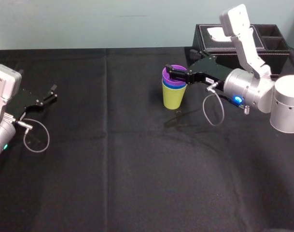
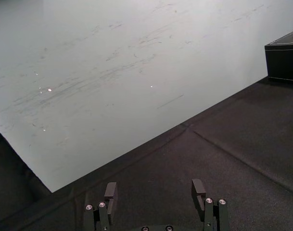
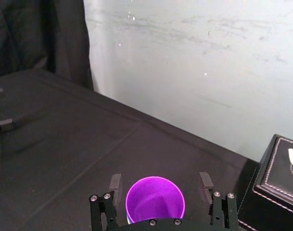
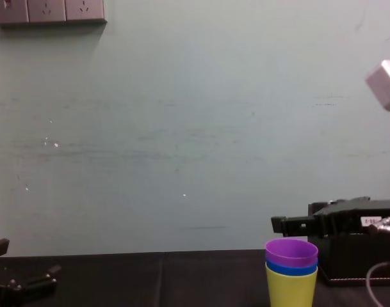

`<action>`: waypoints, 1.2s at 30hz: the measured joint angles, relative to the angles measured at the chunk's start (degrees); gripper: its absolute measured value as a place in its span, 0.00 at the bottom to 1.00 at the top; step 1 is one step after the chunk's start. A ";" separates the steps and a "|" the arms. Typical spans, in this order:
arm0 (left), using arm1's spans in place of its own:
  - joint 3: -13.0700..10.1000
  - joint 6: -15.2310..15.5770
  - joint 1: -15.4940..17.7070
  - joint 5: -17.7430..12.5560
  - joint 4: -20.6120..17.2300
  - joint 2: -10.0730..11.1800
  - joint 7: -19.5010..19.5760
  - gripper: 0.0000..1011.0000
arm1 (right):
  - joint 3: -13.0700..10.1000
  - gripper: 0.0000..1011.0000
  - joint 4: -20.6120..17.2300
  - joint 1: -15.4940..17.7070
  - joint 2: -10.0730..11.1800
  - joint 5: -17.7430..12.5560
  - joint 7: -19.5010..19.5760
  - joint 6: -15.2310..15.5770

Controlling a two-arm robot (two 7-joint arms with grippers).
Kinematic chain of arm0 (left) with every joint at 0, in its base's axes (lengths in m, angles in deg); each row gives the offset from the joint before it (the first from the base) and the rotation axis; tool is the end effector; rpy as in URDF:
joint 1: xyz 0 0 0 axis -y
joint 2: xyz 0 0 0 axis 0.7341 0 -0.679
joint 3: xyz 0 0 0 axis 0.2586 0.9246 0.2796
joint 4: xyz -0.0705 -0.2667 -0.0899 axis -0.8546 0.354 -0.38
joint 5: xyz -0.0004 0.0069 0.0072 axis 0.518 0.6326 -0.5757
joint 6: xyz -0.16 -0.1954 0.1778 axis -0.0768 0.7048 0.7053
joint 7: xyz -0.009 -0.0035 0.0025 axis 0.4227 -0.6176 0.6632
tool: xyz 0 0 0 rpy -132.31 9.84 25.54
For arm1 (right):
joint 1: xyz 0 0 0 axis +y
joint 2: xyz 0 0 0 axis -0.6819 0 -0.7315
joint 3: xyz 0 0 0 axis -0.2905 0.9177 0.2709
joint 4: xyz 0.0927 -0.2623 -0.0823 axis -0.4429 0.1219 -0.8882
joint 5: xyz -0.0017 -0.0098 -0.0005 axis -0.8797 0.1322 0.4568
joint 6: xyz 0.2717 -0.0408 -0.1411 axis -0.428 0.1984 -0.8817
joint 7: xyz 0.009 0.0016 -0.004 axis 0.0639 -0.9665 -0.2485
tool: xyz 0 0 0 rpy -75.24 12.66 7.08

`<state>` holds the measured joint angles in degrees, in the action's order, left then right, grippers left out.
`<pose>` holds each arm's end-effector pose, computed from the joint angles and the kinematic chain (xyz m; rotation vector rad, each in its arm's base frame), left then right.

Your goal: Stack the three plastic cups sequentially using one hand.

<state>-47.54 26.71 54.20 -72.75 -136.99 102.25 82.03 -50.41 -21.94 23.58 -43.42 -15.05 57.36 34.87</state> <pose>0.3581 0.0826 -0.3022 0.3043 -0.2849 1.2479 0.4212 -0.0258 -0.2174 -0.2588 0.0317 -0.9426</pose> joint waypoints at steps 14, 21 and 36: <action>0.00 0.00 0.00 0.00 0.00 0.00 0.00 1.00 | -7.56 0.99 -11.52 11.83 0.05 -1.58 8.53 -2.11; 0.00 0.00 0.00 0.00 0.00 0.00 0.00 1.00 | -10.46 0.99 -13.50 17.63 -2.84 0.93 15.36 -5.15; 0.00 0.00 0.00 0.00 0.00 0.00 0.00 1.00 | -12.07 0.99 -5.48 20.41 -10.20 8.33 26.38 -11.59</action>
<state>-47.54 26.71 54.20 -72.75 -136.99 102.25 82.03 -62.48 -27.42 43.99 -53.62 -6.73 83.74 23.28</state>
